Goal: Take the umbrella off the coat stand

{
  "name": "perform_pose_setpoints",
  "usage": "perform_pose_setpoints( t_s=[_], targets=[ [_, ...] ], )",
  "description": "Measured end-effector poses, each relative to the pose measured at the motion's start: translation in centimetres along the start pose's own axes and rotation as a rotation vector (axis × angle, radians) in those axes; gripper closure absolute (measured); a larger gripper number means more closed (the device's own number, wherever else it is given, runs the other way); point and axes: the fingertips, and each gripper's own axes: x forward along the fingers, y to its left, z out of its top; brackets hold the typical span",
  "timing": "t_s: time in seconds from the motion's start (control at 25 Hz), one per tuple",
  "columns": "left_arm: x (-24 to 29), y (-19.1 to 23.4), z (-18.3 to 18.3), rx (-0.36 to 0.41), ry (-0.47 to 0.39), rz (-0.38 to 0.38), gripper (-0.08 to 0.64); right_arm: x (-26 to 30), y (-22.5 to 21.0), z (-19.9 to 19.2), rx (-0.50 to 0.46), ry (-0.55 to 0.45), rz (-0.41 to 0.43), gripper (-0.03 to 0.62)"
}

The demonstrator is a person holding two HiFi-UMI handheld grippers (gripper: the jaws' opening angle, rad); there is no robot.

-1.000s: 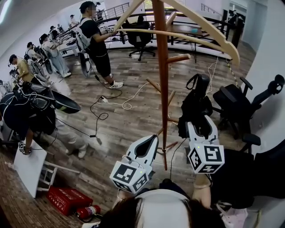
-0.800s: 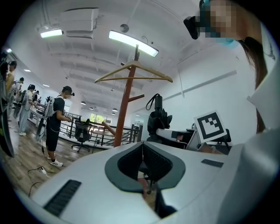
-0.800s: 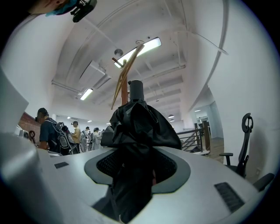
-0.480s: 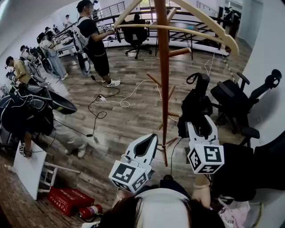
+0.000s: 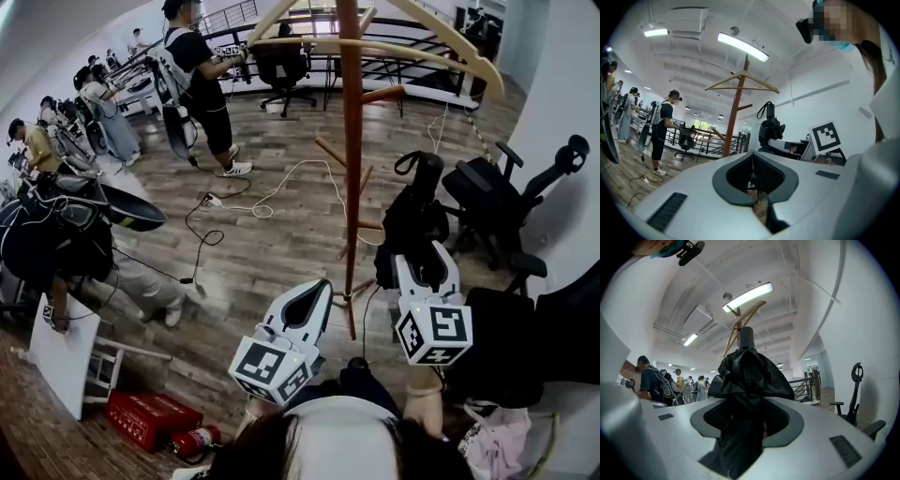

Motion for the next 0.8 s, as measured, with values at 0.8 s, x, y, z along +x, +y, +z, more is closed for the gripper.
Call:
perform_pose_setpoints(
  t_s=[0.8],
  targets=[
    [-4.5,-1.3,-0.6,-0.011,0.001,-0.047,0.551,-5.1,3.4,-0.6,-0.008,-0.008,-0.036,0.37]
  ],
)
